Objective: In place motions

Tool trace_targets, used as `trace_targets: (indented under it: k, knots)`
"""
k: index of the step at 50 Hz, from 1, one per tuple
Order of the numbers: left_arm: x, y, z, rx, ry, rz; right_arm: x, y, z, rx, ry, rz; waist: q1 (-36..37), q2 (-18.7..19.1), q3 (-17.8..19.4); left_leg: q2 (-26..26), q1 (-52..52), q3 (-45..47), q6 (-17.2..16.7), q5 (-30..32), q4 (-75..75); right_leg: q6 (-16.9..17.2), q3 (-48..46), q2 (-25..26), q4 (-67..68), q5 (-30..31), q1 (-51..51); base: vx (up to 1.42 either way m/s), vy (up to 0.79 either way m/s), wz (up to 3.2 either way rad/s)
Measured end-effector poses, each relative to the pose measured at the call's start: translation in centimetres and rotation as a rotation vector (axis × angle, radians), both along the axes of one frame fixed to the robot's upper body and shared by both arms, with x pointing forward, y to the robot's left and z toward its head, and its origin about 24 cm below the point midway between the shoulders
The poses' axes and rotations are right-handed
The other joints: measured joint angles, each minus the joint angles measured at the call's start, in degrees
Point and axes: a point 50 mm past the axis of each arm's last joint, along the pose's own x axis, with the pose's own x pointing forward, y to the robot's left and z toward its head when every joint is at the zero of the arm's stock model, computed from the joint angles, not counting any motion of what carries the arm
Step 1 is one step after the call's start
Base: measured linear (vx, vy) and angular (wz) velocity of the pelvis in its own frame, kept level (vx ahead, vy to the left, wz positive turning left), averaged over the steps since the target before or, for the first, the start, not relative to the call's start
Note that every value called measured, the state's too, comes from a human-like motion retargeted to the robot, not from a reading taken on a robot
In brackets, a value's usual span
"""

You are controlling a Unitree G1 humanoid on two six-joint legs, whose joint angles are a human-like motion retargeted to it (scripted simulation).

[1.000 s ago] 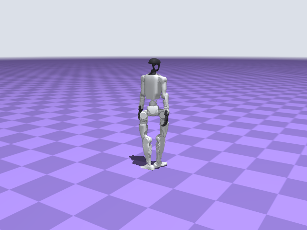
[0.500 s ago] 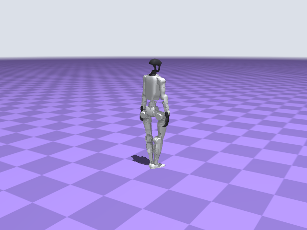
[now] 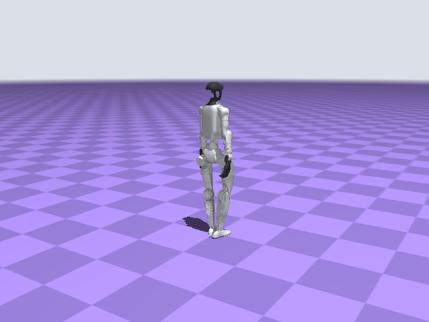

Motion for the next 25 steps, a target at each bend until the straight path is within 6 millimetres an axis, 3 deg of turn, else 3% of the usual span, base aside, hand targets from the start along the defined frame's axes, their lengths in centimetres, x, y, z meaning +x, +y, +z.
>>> trace_targets:
  k: [5, 8, 11, 13, 17, 22, 25]
  knots:
    - [-0.5, -0.1, -0.1, 0.005, -0.013, 0.047, 0.3, -0.2, 0.0, 0.004, -0.003, 0.038, -2.3, -0.1, 0.1, -1.4, -3.4, -8.7, 0.2, 2.3, 1.8, -0.1, 21.1, 3.4, 2.7, 2.3, -2.8, -0.01, -0.05, 1.84]
    - [-0.5, -0.2, -0.1, 0.014, -0.024, 0.094, 1.0, -0.3, 0.0, -0.002, -0.025, 0.062, -2.9, 0.4, 1.3, -2.0, -5.6, -13.7, 0.0, 4.6, 2.3, 1.3, 24.1, 3.7, 3.8, 1.5, -3.1, -0.08, -0.05, 1.98]
    - [-0.1, 0.2, -0.1, 0.039, -0.026, 0.096, 1.3, -0.6, 0.1, -0.005, -0.042, 0.067, -1.2, -0.6, 3.6, -3.2, -5.5, -15.9, -0.6, 6.9, 1.4, -0.4, 18.5, 1.7, 2.1, -1.1, -0.6, -0.11, -0.02, 1.80]
    - [0.3, 0.6, 0.0, 0.057, -0.028, 0.073, 1.1, -1.1, 0.2, -0.006, -0.033, 0.056, 3.6, -2.1, 3.8, -4.3, -5.8, -14.9, -1.5, 7.1, 1.0, -2.5, 15.5, 0.7, 0.8, -1.7, 0.9, -0.03, 0.00, 1.25]
    - [1.1, -0.1, 0.0, 0.066, -0.031, 0.039, -0.6, -2.9, 0.6, -0.026, 0.015, 0.023, 11.4, -1.8, 4.8, -5.4, -7.6, -18.2, -2.2, 6.3, 1.5, -1.2, 4.5, -3.1, 0.7, -3.4, 2.6, -0.01, 0.07, 2.38]
    - [1.0, -0.3, 0.0, 0.030, -0.023, 0.064, -3.5, -4.7, 1.2, -0.111, 0.105, 0.072, 13.9, -2.9, 3.8, -5.3, -10.0, -11.0, 3.2, 1.9, 1.0, 0.1, -11.9, -7.7, -1.6, -6.0, 6.3, -0.03, 0.14, 3.51]
    - [0.6, 0.2, 0.1, 0.055, -0.001, 0.061, -5.6, -5.4, 1.8, -0.137, 0.176, 0.074, 13.1, -4.3, 2.2, -3.5, -10.0, 2.3, 6.6, -2.2, 0.5, 1.3, -23.0, -10.0, -2.8, -7.8, 8.4, 0.00, 0.15, 4.22]
